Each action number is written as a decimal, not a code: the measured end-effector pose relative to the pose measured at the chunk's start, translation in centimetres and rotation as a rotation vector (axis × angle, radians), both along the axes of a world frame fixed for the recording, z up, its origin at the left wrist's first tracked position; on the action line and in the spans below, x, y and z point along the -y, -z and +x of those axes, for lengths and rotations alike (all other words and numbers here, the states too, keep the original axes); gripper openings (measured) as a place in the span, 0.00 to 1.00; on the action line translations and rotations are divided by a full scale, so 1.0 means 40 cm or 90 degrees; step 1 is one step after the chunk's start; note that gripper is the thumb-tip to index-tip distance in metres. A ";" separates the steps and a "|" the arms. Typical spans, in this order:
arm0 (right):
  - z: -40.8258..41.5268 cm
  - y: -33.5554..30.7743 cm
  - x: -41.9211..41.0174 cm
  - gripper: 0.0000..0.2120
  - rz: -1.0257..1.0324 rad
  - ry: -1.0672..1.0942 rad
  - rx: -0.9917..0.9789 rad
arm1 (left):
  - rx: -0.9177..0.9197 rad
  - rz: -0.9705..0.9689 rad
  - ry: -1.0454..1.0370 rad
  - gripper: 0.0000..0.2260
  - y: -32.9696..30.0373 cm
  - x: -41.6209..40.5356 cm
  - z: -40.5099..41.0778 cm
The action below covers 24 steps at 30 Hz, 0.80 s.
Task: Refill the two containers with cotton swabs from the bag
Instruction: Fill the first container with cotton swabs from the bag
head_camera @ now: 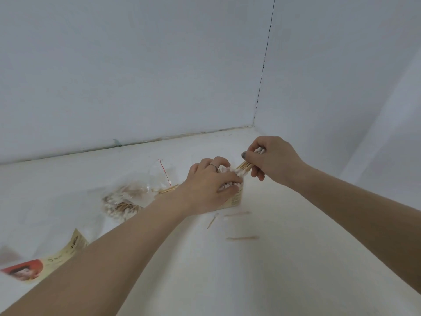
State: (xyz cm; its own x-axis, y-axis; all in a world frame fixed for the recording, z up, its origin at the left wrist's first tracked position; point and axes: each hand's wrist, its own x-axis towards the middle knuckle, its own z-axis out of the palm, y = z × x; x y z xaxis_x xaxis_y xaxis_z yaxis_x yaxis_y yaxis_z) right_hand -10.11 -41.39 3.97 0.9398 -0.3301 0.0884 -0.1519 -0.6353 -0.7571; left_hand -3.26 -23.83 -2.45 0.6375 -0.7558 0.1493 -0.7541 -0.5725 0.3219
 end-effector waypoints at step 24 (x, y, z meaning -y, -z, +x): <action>0.037 0.006 -0.028 0.04 -0.182 -0.089 -0.043 | 0.019 -0.005 0.048 0.20 0.005 -0.018 0.036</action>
State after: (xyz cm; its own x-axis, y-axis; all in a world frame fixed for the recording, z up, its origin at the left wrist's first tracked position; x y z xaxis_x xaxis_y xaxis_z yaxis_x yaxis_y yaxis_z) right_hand -8.63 -40.29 3.72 0.9813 -0.1675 0.0950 -0.0914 -0.8393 -0.5359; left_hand -1.83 -23.12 -2.66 0.5737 -0.8005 0.1733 -0.8045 -0.5109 0.3031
